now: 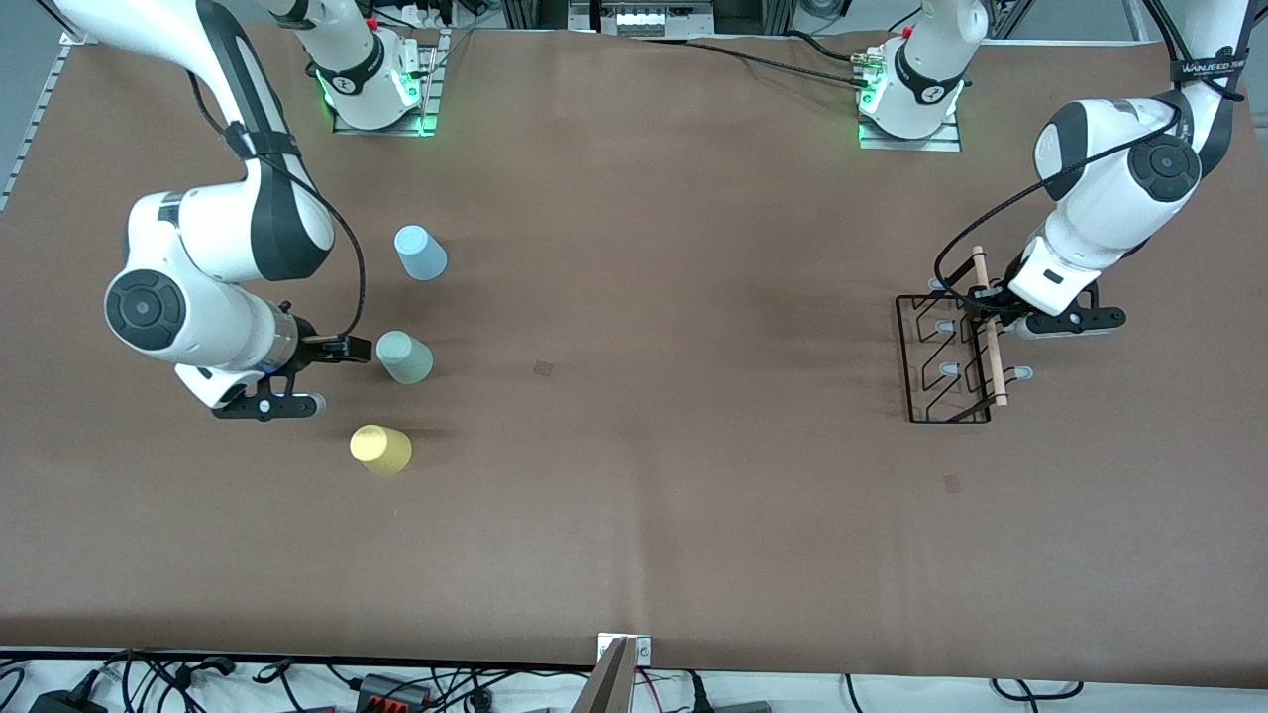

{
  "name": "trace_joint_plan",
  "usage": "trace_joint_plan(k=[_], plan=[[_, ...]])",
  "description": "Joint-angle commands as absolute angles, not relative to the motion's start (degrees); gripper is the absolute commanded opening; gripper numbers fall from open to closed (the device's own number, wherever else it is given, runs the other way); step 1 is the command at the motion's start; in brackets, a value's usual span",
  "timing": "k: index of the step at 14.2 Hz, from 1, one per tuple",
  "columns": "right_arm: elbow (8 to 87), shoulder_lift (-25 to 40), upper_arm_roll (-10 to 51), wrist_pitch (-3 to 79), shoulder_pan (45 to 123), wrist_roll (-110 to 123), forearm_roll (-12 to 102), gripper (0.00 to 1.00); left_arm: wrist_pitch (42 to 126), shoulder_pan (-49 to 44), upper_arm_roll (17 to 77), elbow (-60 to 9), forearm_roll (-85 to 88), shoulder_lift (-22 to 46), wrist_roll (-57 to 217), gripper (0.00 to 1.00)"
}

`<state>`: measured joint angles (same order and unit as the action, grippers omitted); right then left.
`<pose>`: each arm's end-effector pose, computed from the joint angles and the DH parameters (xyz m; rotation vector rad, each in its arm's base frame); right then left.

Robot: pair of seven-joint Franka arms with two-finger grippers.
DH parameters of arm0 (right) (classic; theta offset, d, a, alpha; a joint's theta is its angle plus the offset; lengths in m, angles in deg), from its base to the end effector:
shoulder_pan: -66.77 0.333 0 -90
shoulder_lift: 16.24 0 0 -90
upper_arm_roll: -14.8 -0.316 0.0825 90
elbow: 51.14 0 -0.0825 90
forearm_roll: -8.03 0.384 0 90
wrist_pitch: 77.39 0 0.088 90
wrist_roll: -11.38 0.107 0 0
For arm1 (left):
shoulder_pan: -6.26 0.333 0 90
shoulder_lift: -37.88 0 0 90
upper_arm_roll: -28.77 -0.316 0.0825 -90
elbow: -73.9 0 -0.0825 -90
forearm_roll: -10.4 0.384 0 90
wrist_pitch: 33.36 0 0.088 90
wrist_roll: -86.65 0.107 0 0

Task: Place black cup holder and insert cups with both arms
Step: 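Grasp the holder dowel with the left gripper while the right gripper nears the teal cup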

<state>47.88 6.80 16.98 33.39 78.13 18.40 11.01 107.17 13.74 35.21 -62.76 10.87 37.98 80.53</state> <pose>0.6252 0.1067 0.3356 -3.1225 -0.0250 0.3116 0.5010 0.0091 0.3264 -3.1316 -0.1862 -0.1090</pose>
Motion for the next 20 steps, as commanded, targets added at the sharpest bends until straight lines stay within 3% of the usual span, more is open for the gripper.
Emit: trace_joint_plan(k=[1, 2, 6, 9, 12, 15, 18, 20], plan=[[47.29, 8.54, 17.00, 34.05, 78.73, 19.63, 13.91, 1.00, 108.24, 13.91, 35.45, -63.12, 11.46, 38.06, 77.79, 0.13], [47.38, 8.72, 17.00, 34.05, 78.99, 19.99, 13.92, 1.00, 108.24, 13.48, 35.45, -62.95, 11.46, 37.97, 76.12, 0.01], [47.64, 10.39, 17.00, 34.05, 79.43, 19.99, 13.92, 1.00, 107.36, 13.30, 37.20, -60.32, 11.46, 37.79, 74.70, 0.01], [47.82, 11.80, 17.09, 33.71, 80.13, 20.08, 13.65, 1.00, 104.74, 13.21, 41.58, -54.36, 11.46, 36.66, 71.98, 0.01], [48.26, 13.11, 17.09, 33.53, 81.09, 20.08, 13.65, 1.00, 92.73, 12.42, 47.38, -42.08, 11.37, 32.19, 66.99, 0.01], [48.96, 13.99, 17.18, 33.62, 81.28, 21.56, 13.21, 1.00, 80.84, 10.23, 52.92, -24.95, 11.28, 22.01, 56.90, 0.01], [49.93, 14.26, 17.26, 33.88, 81.10, 21.75, 13.21, 1.00, 80.29, 3.56, 53.47, -14.46, 10.84, 13.38, 44.59, 0.01], [49.93, 14.61, 17.35, 33.88, 80.92, 22.70, 13.21, 1.00, 80.55, -0.40, 53.47, -10.93, 10.84, 10.21, 39.48, 0.01]])
